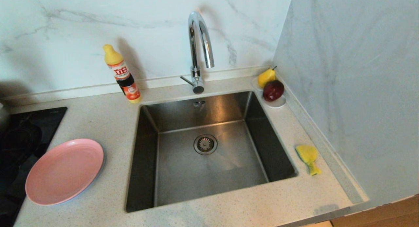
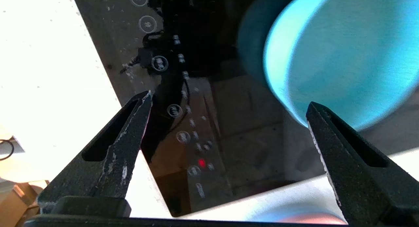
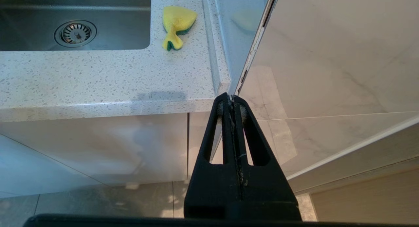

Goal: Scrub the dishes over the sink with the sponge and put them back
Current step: Place the bowl on the plate

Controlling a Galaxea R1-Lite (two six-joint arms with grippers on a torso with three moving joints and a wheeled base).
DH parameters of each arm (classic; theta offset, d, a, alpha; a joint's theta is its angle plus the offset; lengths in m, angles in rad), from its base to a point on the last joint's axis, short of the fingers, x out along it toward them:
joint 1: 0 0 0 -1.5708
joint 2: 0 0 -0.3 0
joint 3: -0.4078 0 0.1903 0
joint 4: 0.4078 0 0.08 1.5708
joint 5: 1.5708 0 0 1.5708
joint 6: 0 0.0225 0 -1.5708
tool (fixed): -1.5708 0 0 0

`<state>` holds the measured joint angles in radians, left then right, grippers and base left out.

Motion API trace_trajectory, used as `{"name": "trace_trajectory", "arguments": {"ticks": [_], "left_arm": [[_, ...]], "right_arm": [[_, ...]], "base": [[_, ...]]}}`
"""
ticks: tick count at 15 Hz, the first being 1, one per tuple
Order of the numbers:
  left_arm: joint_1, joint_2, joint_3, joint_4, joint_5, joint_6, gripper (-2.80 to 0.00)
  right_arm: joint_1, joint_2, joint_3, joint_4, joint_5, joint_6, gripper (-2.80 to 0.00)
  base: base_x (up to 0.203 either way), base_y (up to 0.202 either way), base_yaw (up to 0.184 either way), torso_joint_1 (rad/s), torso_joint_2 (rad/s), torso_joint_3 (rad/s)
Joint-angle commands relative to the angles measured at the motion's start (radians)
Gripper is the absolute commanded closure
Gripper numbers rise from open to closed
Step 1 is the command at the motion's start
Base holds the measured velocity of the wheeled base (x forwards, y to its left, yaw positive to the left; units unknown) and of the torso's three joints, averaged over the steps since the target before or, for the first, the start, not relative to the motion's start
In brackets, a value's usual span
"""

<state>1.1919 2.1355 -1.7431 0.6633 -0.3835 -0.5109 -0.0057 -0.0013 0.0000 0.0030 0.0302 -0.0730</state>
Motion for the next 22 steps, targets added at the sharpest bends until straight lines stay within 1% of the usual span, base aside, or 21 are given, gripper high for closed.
{"name": "trace_trajectory", "arguments": {"ticks": [1, 8, 13, 18, 22], "left_arm": [[0.000, 0.023, -0.062, 0.020, -0.003, -0.012, -2.80], [0.000, 0.137, -0.123, 0.016, 0.003, -0.011, -2.80], [0.000, 0.161, -0.125, 0.016, 0.005, -0.011, -2.80], [0.000, 0.190, -0.127, 0.015, 0.048, -0.011, -2.80], [0.000, 0.190, -0.127, 0.015, 0.048, -0.009, -2.80]], "right_arm": [[0.000, 0.001, 0.000, 0.000, 0.000, -0.001, 0.00], [0.000, 0.001, 0.001, 0.000, 0.000, -0.001, 0.00], [0.000, 0.001, 0.000, 0.000, 0.002, -0.001, 0.00], [0.000, 0.001, 0.000, 0.000, 0.000, -0.001, 0.00], [0.000, 0.001, 0.000, 0.000, 0.000, -0.001, 0.00]], "base": [[0.000, 0.000, 0.000, 0.000, 0.00, 0.000], [0.000, 0.000, 0.000, 0.000, 0.00, 0.000], [0.000, 0.000, 0.000, 0.000, 0.00, 0.000], [0.000, 0.000, 0.000, 0.000, 0.00, 0.000], [0.000, 0.000, 0.000, 0.000, 0.00, 0.000]]}}
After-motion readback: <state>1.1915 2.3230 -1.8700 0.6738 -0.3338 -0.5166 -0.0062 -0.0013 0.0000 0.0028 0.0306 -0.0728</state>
